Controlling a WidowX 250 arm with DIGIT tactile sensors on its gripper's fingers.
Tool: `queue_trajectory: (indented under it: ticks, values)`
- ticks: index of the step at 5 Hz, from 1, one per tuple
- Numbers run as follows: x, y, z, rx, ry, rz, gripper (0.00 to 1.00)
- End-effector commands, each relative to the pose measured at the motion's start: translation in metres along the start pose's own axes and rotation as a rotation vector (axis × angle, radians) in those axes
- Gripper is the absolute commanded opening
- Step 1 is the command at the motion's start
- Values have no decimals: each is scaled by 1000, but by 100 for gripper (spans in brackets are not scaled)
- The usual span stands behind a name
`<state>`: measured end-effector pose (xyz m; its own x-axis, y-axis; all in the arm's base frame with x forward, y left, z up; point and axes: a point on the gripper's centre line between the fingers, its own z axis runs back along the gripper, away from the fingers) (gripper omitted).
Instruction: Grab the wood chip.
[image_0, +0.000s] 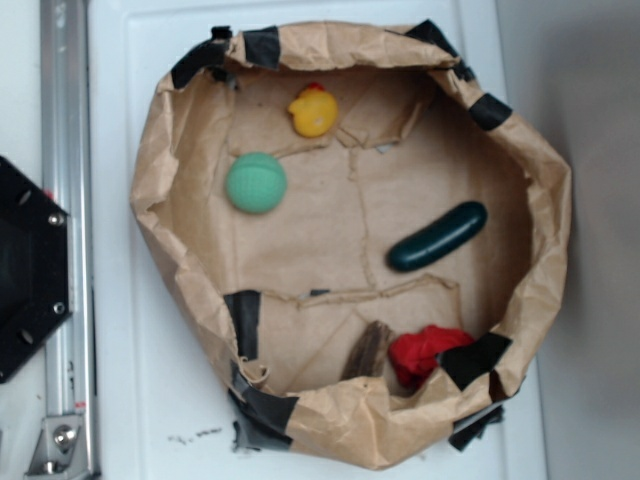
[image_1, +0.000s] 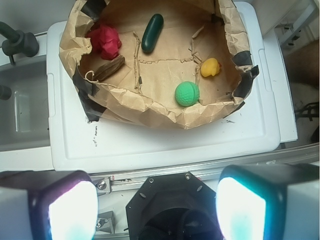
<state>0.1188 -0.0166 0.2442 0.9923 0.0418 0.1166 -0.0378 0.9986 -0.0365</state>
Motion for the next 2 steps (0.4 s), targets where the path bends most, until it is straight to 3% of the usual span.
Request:
queue_trajectory:
  ticks: [1,2]
  values:
    - [0,0,0,0,0,0,100]
    - [36,-16,-36,8,71,175,100]
